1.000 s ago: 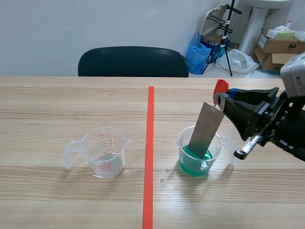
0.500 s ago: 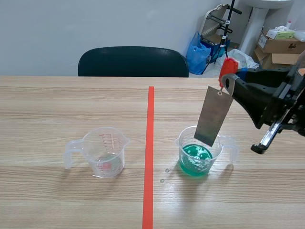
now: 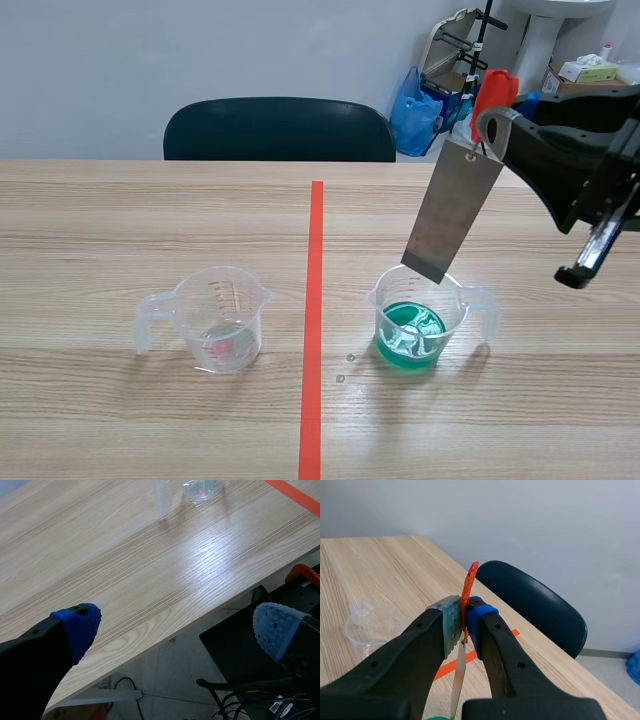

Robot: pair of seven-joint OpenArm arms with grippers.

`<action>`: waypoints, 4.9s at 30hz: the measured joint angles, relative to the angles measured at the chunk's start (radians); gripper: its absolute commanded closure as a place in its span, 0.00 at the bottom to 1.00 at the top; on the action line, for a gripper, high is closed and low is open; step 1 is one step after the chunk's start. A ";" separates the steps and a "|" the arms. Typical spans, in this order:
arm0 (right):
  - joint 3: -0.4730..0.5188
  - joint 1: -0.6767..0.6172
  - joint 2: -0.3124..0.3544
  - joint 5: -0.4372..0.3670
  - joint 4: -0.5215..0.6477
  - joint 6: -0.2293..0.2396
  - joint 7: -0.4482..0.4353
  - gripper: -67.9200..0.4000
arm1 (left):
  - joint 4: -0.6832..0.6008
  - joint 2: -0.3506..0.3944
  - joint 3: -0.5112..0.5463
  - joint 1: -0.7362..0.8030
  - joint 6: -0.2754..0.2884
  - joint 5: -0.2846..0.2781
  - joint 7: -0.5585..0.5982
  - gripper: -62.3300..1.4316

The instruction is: Do the redox reaction experiment

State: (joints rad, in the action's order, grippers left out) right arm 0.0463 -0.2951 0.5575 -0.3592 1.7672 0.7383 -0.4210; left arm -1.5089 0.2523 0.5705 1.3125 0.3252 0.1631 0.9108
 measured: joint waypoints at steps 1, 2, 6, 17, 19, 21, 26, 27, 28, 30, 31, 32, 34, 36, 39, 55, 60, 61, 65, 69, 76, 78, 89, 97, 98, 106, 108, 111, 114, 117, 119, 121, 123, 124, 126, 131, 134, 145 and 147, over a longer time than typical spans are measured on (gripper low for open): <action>0.000 0.000 0.005 -0.014 0.005 0.000 0.019 0.97 | 0.000 0.000 0.000 0.000 0.000 0.000 0.000 0.00; 0.000 0.000 0.008 -0.029 0.011 0.000 0.035 0.97 | 0.000 0.000 0.000 0.000 0.000 0.000 0.000 0.00; 0.000 0.000 0.031 -0.078 0.051 0.000 0.090 0.97 | 0.000 0.000 0.000 0.000 0.000 0.000 0.000 0.00; 0.019 0.000 0.061 -0.218 0.126 0.000 0.236 0.97 | 0.000 0.000 0.000 0.000 0.000 0.000 0.000 0.00; 0.024 0.000 0.061 -0.235 0.130 0.000 0.254 0.97 | 0.000 0.000 0.000 0.000 0.000 0.000 0.000 0.00; 0.024 0.000 0.061 -0.240 0.130 0.000 0.267 0.97 | 0.000 0.000 0.000 0.000 0.000 0.000 0.000 0.00; 0.024 0.000 0.061 -0.240 0.130 0.000 0.266 0.97 | 0.000 0.000 0.000 0.000 0.000 0.000 0.000 0.00; 0.025 0.000 0.061 -0.240 0.130 0.000 0.266 0.97 | 0.000 0.000 0.000 0.000 0.000 0.000 0.000 0.00; 0.025 0.000 0.061 -0.240 0.130 0.000 0.266 0.97 | 0.000 0.000 0.000 0.000 0.000 0.000 0.000 0.00; 0.025 0.000 0.061 -0.240 0.130 0.000 0.266 0.97 | 0.000 0.000 0.000 0.000 0.000 0.000 0.000 0.00; 0.025 0.000 0.061 -0.240 0.130 0.000 0.266 0.97 | 0.000 0.000 0.000 0.000 0.000 0.000 0.000 0.00; 0.025 0.000 0.061 -0.240 0.130 0.000 0.266 0.97 | 0.000 0.000 0.000 0.000 0.000 0.000 0.000 0.00; 0.025 0.000 0.061 -0.240 0.130 0.000 0.266 0.97 | 0.000 0.000 0.000 0.000 0.000 0.000 0.000 0.00; 0.025 0.000 0.061 -0.240 0.130 0.000 0.266 0.97 | 0.000 0.000 0.000 0.000 0.000 0.000 0.000 0.00; 0.025 0.000 0.061 -0.240 0.130 0.000 0.266 0.97 | 0.000 0.000 0.000 0.000 0.000 0.000 0.000 0.00; 0.025 0.000 0.061 -0.240 0.130 0.000 0.266 0.97 | 0.000 0.000 0.000 0.000 0.000 0.000 0.000 0.00; 0.025 0.000 0.061 -0.240 0.130 0.000 0.266 0.97 | 0.000 0.000 0.000 0.000 0.000 0.000 0.000 0.00; 0.025 0.000 0.061 -0.240 0.130 0.000 0.266 0.97 | 0.000 0.000 0.000 0.000 0.000 0.000 0.000 0.00; 0.025 0.000 0.061 -0.240 0.130 0.000 0.266 0.97 | 0.000 0.000 0.000 0.000 0.000 0.000 0.000 0.00; 0.025 0.000 0.061 -0.240 0.130 0.000 0.266 0.97 | 0.000 0.000 0.000 0.000 0.000 0.000 0.000 0.00; 0.025 0.000 0.061 -0.240 0.130 0.000 0.266 0.97 | 0.000 0.000 0.000 0.000 0.000 0.000 0.000 0.00; 0.025 0.000 0.061 -0.240 0.130 0.000 0.266 0.97 | 0.000 0.000 0.000 0.000 0.000 0.000 0.000 0.00; 0.025 0.000 0.061 -0.240 0.130 0.000 0.266 0.97 | 0.000 0.000 0.000 0.000 0.000 0.000 0.000 0.00; 0.025 0.000 0.061 -0.240 0.130 0.000 0.266 0.97 | 0.000 0.000 0.000 0.000 0.000 0.000 0.000 0.00; 0.025 0.000 0.061 -0.240 0.130 0.000 0.266 0.97 | 0.000 0.000 0.000 0.000 0.000 0.000 0.000 0.00; 0.025 0.000 0.061 -0.240 0.130 0.000 0.266 0.97 | 0.000 0.000 0.000 0.000 0.000 0.000 0.000 0.00; 0.025 0.000 0.061 -0.240 0.130 0.000 0.266 0.97 | 0.000 0.000 0.000 0.000 0.000 0.000 0.000 0.00; 0.025 0.000 0.061 -0.240 0.130 0.000 0.266 0.97 | 0.000 0.000 0.000 0.000 0.000 0.000 0.000 0.00; 0.025 0.000 0.061 -0.240 0.130 0.000 0.266 0.97 | 0.000 0.000 0.000 0.000 0.000 0.000 0.000 0.00; 0.025 0.000 0.061 -0.240 0.130 0.000 0.266 0.97 | 0.000 0.000 0.000 0.000 0.000 0.000 0.000 0.00; 0.025 0.000 0.061 -0.240 0.130 0.000 0.266 0.97 | 0.000 0.000 0.000 0.000 0.000 0.000 0.000 0.00; 0.025 0.000 0.061 -0.240 0.130 0.000 0.266 0.97 | 0.000 0.000 0.000 0.000 0.000 0.000 0.000 0.00; 0.025 0.000 0.061 -0.240 0.130 0.000 0.266 0.97 | 0.000 0.000 0.000 0.000 0.000 0.000 0.000 0.00; 0.025 0.000 0.061 -0.240 0.130 0.000 0.266 0.97 | 0.000 0.000 0.000 0.000 0.000 0.000 0.000 0.00; 0.025 0.000 0.061 -0.240 0.130 0.000 0.266 0.97 | 0.000 0.000 0.000 0.000 0.000 0.000 0.000 0.00; 0.025 0.000 0.061 -0.240 0.130 0.000 0.266 0.97 | 0.000 0.000 0.000 0.000 0.000 0.000 0.000 0.00; 0.025 0.000 0.061 -0.240 0.130 0.000 0.266 0.97 | 0.000 0.000 0.000 0.000 0.000 0.000 0.000 0.00; 0.025 0.000 0.061 -0.240 0.130 0.000 0.266 0.97 | 0.000 0.000 0.000 0.000 0.000 -0.003 0.000 0.00; 0.025 0.000 0.061 -0.240 0.130 0.000 0.266 0.97 | 0.000 0.000 0.000 0.000 0.000 -0.011 0.000 0.00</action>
State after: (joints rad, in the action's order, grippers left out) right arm 0.0711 -0.2951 0.6182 -0.5995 1.8973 0.7387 -0.1547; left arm -1.5089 0.2527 0.5705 1.3125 0.3252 0.1520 0.9108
